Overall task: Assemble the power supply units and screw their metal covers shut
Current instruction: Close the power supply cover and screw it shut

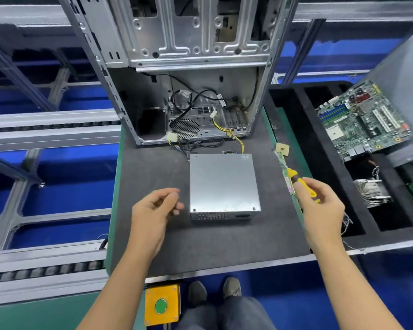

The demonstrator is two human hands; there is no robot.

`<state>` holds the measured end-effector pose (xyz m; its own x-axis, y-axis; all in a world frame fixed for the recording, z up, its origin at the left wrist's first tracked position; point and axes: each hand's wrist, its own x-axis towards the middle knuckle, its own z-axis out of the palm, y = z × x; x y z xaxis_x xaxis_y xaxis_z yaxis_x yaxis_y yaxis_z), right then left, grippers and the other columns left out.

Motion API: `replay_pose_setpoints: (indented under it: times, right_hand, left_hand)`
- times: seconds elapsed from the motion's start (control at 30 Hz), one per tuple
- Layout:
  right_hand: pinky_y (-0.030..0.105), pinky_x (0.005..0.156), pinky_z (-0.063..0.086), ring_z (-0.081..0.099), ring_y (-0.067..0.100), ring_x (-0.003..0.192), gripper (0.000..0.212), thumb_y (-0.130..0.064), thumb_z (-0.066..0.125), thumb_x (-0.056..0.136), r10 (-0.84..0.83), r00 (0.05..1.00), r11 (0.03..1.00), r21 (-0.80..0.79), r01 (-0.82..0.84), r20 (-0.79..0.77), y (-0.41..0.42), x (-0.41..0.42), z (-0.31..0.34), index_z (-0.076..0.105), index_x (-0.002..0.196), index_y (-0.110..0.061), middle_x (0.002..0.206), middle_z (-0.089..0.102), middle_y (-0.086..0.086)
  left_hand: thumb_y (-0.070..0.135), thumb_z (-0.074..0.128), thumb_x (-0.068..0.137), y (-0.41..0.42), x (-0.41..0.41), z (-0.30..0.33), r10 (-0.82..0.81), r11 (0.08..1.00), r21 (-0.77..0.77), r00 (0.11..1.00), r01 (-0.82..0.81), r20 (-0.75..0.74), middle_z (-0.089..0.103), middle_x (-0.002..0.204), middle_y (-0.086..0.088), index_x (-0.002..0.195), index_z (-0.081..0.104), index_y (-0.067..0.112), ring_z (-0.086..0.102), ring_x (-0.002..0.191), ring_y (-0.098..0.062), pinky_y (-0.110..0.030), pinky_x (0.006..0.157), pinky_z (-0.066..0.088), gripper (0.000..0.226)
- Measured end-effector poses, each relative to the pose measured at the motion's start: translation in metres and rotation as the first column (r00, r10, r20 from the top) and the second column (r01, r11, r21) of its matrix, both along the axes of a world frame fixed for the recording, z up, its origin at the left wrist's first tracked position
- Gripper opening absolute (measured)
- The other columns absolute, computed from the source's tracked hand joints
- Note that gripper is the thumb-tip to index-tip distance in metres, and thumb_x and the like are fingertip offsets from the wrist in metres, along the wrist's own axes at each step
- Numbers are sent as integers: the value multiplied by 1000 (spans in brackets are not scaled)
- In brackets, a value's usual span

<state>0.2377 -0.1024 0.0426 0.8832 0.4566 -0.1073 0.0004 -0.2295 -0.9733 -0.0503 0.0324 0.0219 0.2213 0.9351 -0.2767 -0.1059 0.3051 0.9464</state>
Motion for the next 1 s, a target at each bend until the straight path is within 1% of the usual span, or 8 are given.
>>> replay_pose_setpoints:
  times: [0.1,0.2,0.3,0.4,0.53,0.7,0.87,1.0]
  right_hand:
    - [17,74,51,60,7,76,12,-14,77,84,122,948,946,323,-21,-294,12,-18,23,79,93,-21,85,68,-4]
    - [17,66,46,53,7,67,17,-29,80,75,231,876,881,472,-5,-422,30,-41,39,77,85,-16,92,62,3]
    - [22,59,51,59,10,62,34,-50,65,82,206,904,903,430,-28,-374,44,-58,45,68,85,-16,89,73,4]
    - [23,53,51,60,13,57,36,-54,56,85,226,910,921,380,-84,-348,52,-71,49,71,67,-26,79,73,9]
    - [21,47,46,53,13,49,36,-45,58,95,234,890,925,372,-80,-392,57,-80,45,61,76,-14,73,70,10]
    - [23,46,44,50,14,48,37,-36,53,101,236,895,945,304,-120,-380,59,-85,34,56,88,-2,75,70,12]
    - [23,46,45,51,14,49,39,-38,55,100,243,893,948,288,-135,-379,61,-87,31,57,97,1,78,70,13]
    - [23,47,46,52,14,49,36,-38,55,100,239,889,948,292,-126,-392,62,-88,31,56,91,-3,79,71,13]
  left_hand:
    - [18,69,82,-7,22,17,-9,996,-88,987,23,159,72,77,-9,82,79,15,71,71,-19,-20,58,53,10]
    - [19,74,72,-11,34,25,1,987,-155,973,36,232,74,80,-14,82,72,8,75,76,-25,-22,57,55,15]
    - [21,79,63,-10,35,27,6,990,-136,974,25,228,73,76,-14,77,71,11,75,76,-26,-22,57,55,19]
    - [26,85,59,-9,33,24,-8,995,-94,979,28,205,72,76,-16,73,75,15,75,79,-28,-22,61,56,20]
    - [27,92,64,-10,30,22,-38,999,-6,987,39,158,75,85,-18,74,75,17,75,83,-29,-24,69,57,21]
    - [28,87,62,-12,27,23,-82,995,66,989,74,123,76,84,-15,75,76,19,75,84,-30,-26,71,58,19]
    - [27,89,60,-11,27,28,-96,990,111,992,86,88,76,82,-12,73,76,19,75,79,-29,-27,71,59,19]
    - [23,90,62,-10,25,31,-108,985,141,991,96,78,76,82,-11,73,77,19,75,77,-27,-27,70,59,18]
